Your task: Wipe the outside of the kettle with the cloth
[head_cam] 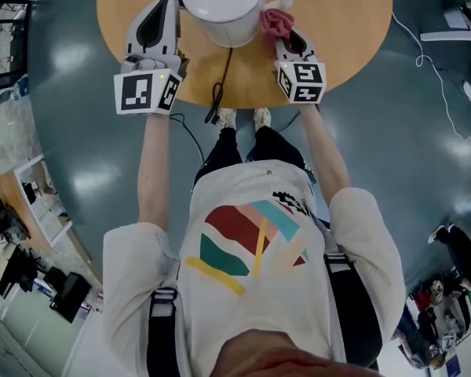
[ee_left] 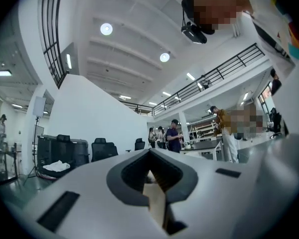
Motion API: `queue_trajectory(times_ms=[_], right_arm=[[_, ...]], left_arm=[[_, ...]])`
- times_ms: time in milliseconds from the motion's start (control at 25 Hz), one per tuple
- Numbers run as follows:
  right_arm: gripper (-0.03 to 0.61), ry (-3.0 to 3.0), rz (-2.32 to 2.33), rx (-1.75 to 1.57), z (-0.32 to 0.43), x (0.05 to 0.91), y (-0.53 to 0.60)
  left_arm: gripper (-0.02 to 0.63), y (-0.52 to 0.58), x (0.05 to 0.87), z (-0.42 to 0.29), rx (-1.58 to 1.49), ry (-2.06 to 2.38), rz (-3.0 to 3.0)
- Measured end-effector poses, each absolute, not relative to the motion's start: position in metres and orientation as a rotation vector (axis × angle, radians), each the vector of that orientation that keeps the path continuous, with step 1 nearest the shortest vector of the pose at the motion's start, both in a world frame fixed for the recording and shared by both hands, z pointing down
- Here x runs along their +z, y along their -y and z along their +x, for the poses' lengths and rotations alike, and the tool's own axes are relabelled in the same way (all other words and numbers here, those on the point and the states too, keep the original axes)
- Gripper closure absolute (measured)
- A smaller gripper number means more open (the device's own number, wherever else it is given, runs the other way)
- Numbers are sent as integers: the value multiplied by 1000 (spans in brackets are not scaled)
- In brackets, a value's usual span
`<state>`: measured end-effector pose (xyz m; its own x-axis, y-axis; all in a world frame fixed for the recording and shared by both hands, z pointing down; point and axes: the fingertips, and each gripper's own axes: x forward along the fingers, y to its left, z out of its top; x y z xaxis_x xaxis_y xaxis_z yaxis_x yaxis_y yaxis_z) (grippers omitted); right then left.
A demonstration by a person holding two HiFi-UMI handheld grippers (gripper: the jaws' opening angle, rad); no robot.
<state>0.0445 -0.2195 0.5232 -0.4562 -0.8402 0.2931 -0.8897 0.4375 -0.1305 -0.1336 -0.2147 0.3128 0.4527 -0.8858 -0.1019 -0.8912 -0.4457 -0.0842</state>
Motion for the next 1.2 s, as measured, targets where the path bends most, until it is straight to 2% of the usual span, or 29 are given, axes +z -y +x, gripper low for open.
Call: queue_trajectory(times_ms=[240,560,640,720,760,1200], right_arm=[[532,2462,1601,401,81,501,187],[531,2474,1682,377,115,470,165],[532,2458,1709,374,129,466,161],[531,2440,1729,381,143,465,154],[531,2431,1737,386,150,466,151],[531,2379,1764,449,192,471,135]], left_arm=[[571,134,277,-52,305,-1357,-2741],[566,151,328,31,295,-1370,-2977],[498,163,341,43,259,-1434,-2991],[405,176,358,49,229,-1541,-3013],[386,184,367,51,207,-1605,-3017],[379,242,414,63,23,-2081,-2760]])
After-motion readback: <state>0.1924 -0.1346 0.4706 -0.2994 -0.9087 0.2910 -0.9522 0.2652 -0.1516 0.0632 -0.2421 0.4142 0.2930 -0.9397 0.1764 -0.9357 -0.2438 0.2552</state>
